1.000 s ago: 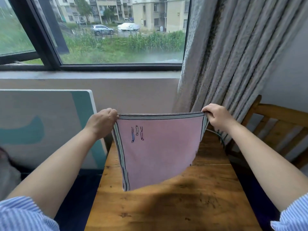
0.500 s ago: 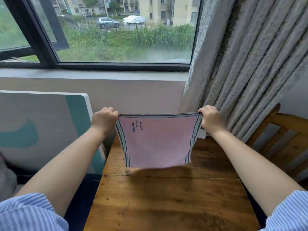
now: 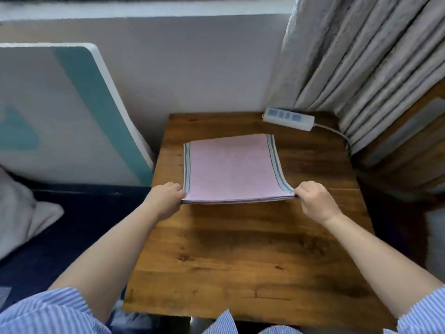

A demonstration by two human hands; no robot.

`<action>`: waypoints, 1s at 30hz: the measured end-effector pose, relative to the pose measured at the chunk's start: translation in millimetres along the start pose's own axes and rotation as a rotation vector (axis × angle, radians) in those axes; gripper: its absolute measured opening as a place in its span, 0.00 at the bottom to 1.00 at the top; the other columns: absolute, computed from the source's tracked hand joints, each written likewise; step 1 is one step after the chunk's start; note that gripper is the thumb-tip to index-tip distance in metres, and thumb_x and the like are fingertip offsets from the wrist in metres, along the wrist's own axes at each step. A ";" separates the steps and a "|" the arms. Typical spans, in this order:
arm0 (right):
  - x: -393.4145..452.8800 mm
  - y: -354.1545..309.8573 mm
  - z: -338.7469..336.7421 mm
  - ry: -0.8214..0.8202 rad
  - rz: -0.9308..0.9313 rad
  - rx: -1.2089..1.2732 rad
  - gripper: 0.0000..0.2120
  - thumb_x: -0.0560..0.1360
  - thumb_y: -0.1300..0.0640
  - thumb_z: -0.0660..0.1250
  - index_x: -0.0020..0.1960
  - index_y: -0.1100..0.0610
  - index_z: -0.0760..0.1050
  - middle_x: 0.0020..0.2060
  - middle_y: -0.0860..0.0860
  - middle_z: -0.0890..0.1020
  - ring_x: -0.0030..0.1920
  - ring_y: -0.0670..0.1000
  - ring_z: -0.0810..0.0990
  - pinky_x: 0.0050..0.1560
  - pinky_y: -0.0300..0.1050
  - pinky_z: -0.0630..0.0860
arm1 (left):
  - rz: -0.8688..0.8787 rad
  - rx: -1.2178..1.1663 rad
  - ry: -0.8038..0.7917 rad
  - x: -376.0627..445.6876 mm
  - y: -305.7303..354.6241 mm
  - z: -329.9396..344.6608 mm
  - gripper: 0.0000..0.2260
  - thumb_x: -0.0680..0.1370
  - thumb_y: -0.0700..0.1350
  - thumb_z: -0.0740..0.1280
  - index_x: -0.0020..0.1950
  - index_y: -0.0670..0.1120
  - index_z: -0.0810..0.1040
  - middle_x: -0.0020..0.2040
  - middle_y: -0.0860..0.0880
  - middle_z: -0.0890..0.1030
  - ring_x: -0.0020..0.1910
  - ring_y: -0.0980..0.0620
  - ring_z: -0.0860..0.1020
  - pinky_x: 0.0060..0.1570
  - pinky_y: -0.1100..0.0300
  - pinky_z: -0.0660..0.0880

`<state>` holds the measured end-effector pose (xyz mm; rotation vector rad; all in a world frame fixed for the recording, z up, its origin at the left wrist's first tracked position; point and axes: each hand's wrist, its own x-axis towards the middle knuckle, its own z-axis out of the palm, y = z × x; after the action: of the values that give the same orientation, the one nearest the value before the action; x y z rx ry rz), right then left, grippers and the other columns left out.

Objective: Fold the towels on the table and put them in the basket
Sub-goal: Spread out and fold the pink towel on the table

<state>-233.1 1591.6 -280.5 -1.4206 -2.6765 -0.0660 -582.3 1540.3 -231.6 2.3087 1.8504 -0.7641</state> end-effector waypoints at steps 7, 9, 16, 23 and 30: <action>-69.9 -26.1 51.1 -0.344 0.027 -0.049 0.16 0.46 0.73 0.75 0.27 0.60 0.74 0.25 0.55 0.76 0.25 0.56 0.74 0.23 0.44 0.71 | 0.140 0.022 -0.189 -18.1 46.9 78.2 0.13 0.78 0.40 0.57 0.62 0.44 0.71 0.62 0.46 0.73 0.62 0.47 0.70 0.54 0.55 0.72; -75.7 -31.5 52.1 -0.349 0.024 -0.052 0.15 0.47 0.73 0.75 0.28 0.61 0.75 0.26 0.55 0.77 0.26 0.56 0.75 0.23 0.43 0.72 | 0.123 -0.001 -0.189 -23.9 52.4 90.6 0.13 0.79 0.42 0.58 0.63 0.45 0.71 0.62 0.47 0.73 0.61 0.48 0.71 0.54 0.56 0.72; -87.1 -56.0 51.5 -0.482 0.112 -0.060 0.10 0.64 0.68 0.70 0.45 0.63 0.78 0.42 0.59 0.80 0.42 0.57 0.77 0.39 0.47 0.74 | 0.157 -0.004 -0.245 -33.2 68.2 120.9 0.14 0.78 0.42 0.56 0.64 0.44 0.68 0.64 0.46 0.70 0.63 0.47 0.68 0.55 0.57 0.69; -88.0 -66.5 55.9 -0.692 0.247 -0.009 0.13 0.76 0.62 0.58 0.60 0.55 0.71 0.57 0.52 0.73 0.55 0.51 0.70 0.56 0.42 0.68 | 0.102 -0.049 -0.329 -32.1 72.4 132.1 0.20 0.75 0.46 0.60 0.67 0.45 0.65 0.65 0.47 0.66 0.65 0.47 0.66 0.57 0.56 0.67; -29.7 -42.8 50.4 -0.549 0.460 0.282 0.13 0.77 0.62 0.56 0.56 0.61 0.76 0.54 0.55 0.79 0.55 0.53 0.73 0.52 0.44 0.71 | -0.069 -0.369 -0.265 -0.3 67.3 105.0 0.06 0.77 0.44 0.56 0.49 0.44 0.70 0.41 0.50 0.69 0.49 0.45 0.74 0.43 0.56 0.70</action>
<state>-255.9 1547.7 -333.4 -2.1386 -2.4793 0.8112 -553.6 1483.7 -339.0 1.8339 1.7822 -0.6345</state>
